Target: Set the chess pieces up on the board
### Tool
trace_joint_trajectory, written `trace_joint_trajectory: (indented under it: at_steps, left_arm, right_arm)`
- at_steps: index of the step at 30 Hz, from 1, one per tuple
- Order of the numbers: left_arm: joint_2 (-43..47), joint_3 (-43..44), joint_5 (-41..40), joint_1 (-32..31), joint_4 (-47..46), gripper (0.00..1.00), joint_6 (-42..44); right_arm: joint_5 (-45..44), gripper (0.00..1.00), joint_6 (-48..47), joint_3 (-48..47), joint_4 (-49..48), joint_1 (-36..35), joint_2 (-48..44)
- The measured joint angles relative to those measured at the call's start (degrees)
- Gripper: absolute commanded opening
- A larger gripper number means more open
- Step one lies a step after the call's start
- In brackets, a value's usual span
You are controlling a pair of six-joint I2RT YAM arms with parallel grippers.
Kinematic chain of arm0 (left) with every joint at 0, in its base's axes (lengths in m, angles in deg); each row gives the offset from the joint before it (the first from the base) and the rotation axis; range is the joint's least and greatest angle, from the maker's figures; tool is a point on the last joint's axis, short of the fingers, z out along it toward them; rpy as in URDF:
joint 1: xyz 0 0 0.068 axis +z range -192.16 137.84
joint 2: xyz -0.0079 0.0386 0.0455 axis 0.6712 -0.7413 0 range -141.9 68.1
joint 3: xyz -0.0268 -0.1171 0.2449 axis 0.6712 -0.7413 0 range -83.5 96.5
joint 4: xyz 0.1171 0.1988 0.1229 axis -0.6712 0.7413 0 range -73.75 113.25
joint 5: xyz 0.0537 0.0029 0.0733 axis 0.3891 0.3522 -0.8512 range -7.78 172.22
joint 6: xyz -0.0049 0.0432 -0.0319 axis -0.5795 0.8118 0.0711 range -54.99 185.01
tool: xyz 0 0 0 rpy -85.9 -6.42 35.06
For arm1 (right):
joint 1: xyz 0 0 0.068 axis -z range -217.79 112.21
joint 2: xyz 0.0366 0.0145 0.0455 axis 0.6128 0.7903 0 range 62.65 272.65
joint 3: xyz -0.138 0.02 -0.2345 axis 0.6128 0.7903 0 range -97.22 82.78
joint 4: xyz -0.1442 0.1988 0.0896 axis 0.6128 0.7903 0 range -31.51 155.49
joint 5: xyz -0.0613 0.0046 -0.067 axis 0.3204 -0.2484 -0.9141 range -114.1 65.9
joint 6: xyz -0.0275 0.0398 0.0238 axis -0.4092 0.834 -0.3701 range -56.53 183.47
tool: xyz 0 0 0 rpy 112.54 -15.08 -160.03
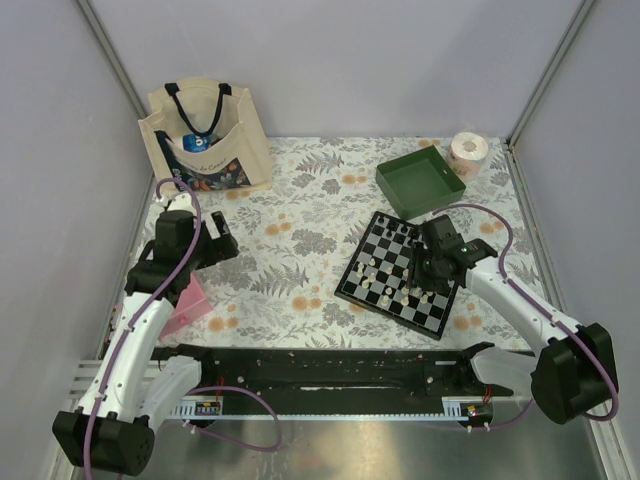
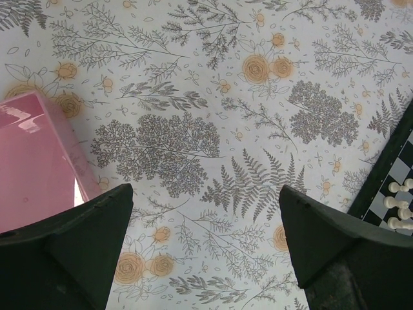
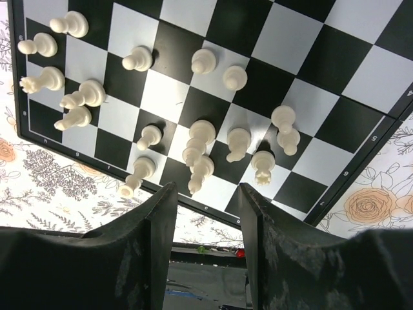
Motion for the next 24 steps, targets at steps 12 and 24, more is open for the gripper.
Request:
trace_joint_trajectory:
  at_steps: [12,24]
  left_arm:
    - [-0.3,0.0,1.6,0.0,-0.9,0.99,0.0]
    - [-0.7,0.0,2.1,0.0,-1.2,0.99,0.0]
  right_arm:
    - [-1.1,0.5,-0.1,-3.8,0.3,-2.6,4.4]
    - [-1.6,0.48,-0.7,-4.7,-0.8,-3.0,9.7]
